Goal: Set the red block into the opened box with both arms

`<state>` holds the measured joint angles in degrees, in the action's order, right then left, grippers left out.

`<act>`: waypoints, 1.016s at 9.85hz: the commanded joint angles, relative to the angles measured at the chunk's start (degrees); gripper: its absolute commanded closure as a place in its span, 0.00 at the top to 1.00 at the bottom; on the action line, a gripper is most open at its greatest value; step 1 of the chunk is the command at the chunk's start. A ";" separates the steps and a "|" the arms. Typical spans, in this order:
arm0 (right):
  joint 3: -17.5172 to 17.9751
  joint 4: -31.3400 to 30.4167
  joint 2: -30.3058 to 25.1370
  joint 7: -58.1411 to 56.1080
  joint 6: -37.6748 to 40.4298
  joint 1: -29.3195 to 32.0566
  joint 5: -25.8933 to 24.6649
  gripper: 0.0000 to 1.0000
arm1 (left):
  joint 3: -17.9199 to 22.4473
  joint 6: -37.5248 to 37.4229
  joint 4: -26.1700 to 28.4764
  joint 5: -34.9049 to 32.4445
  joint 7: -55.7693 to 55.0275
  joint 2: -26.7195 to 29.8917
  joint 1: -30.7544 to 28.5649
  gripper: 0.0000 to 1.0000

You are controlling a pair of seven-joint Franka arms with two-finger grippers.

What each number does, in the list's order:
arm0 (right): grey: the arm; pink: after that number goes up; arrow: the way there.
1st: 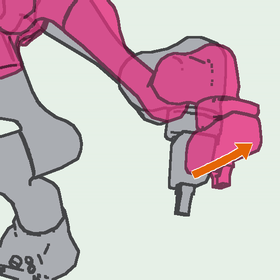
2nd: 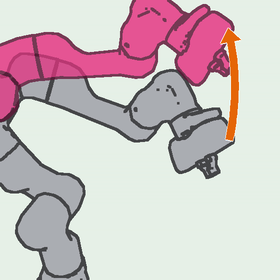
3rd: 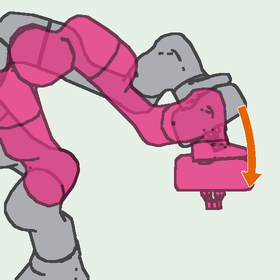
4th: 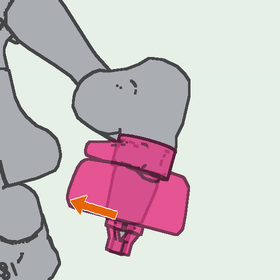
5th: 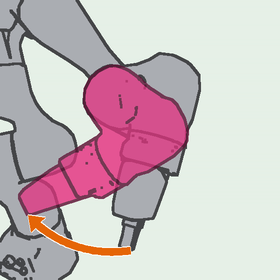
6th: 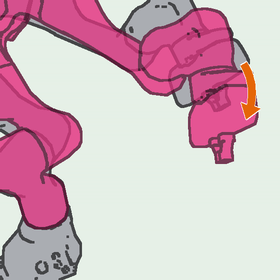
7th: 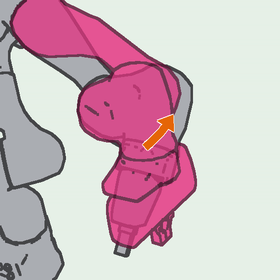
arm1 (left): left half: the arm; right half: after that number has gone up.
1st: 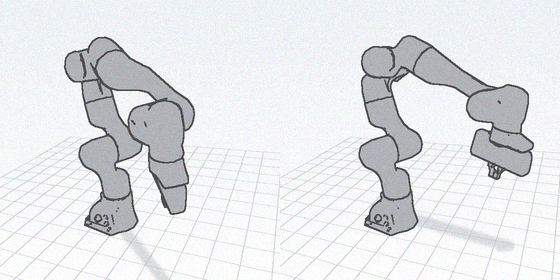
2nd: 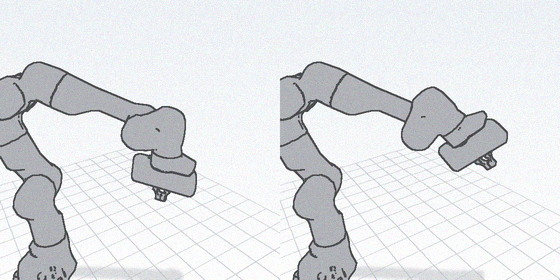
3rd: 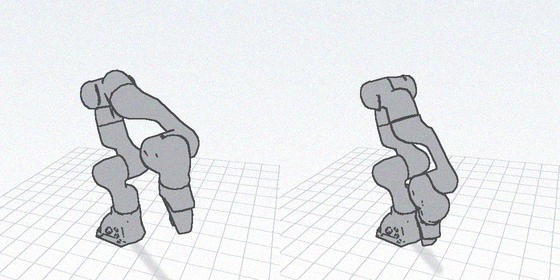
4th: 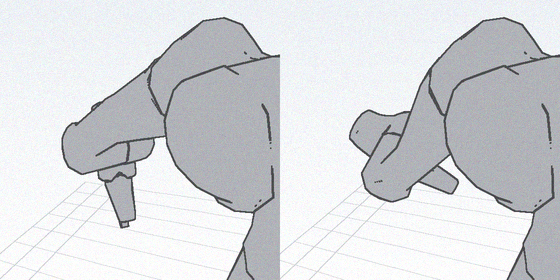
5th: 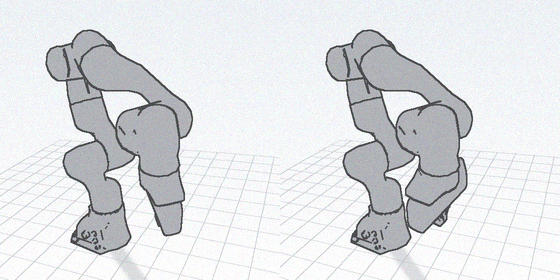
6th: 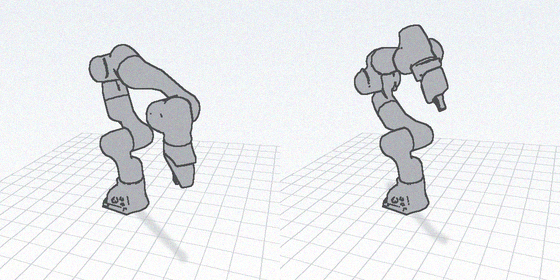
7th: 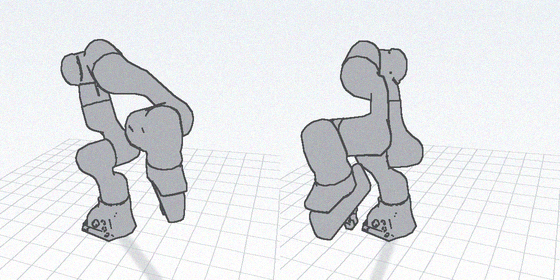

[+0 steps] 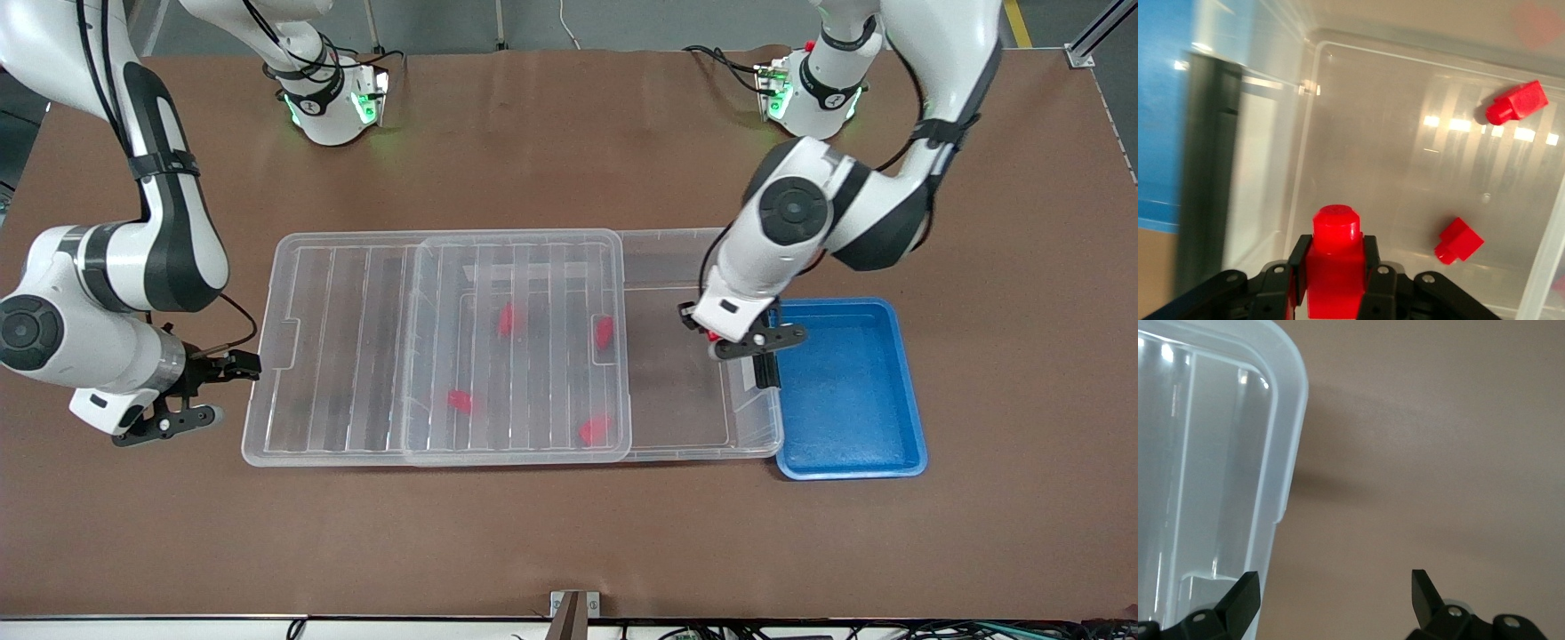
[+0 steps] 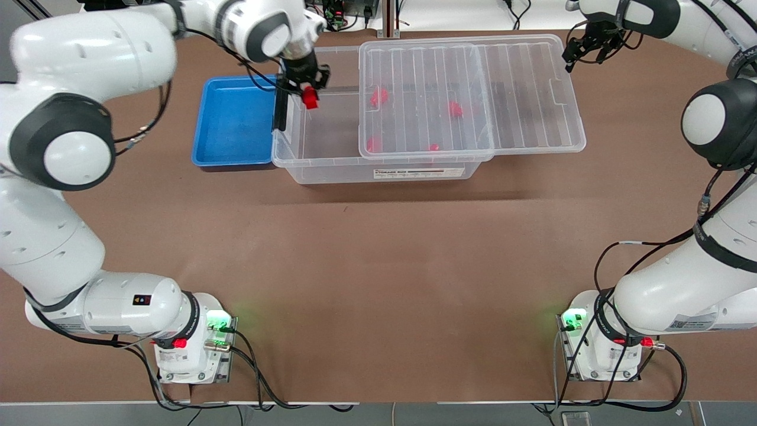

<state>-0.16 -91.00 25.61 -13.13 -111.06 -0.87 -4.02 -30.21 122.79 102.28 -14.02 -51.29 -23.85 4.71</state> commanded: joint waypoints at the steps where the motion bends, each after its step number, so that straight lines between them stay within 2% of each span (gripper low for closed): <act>1: 0.77 -0.84 -1.18 -0.23 0.58 0.43 -1.17 1.00 | 0.06 3.41 0.20 -6.35 -4.42 -6.72 1.35 0.01; 3: 0.77 0.20 -2.57 0.30 1.80 0.43 -0.29 1.00 | -0.03 6.57 1.16 -9.17 -5.05 -10.94 1.44 0.01; 4: 0.69 1.60 -4.76 3.43 5.72 0.51 0.41 1.00 | -0.03 8.59 1.69 -10.49 -5.05 -12.35 1.27 0.01; 7: 0.69 1.79 -15.29 22.92 11.20 0.69 0.68 1.00 | -0.03 13.25 1.96 -11.29 -4.09 -16.22 1.36 0.05; 8: 0.60 1.88 -18.55 25.58 13.21 1.47 0.77 1.00 | -0.03 13.61 1.96 -13.99 -4.17 -17.01 1.10 0.06; 9: 0.16 1.88 -21.45 25.87 15.93 3.22 3.46 1.00 | -0.03 14.05 1.87 -14.80 -4.08 -17.46 0.83 0.11; 10: -0.97 1.88 -24.44 25.70 19.53 5.67 7.67 1.00 | -0.03 14.32 1.69 -14.81 -4.17 -17.64 0.83 0.26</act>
<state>-0.67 -86.66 5.50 11.85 -93.55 1.28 -0.48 -30.18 135.72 103.77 -27.21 -55.17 -39.79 5.95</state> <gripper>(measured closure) 0.000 0.648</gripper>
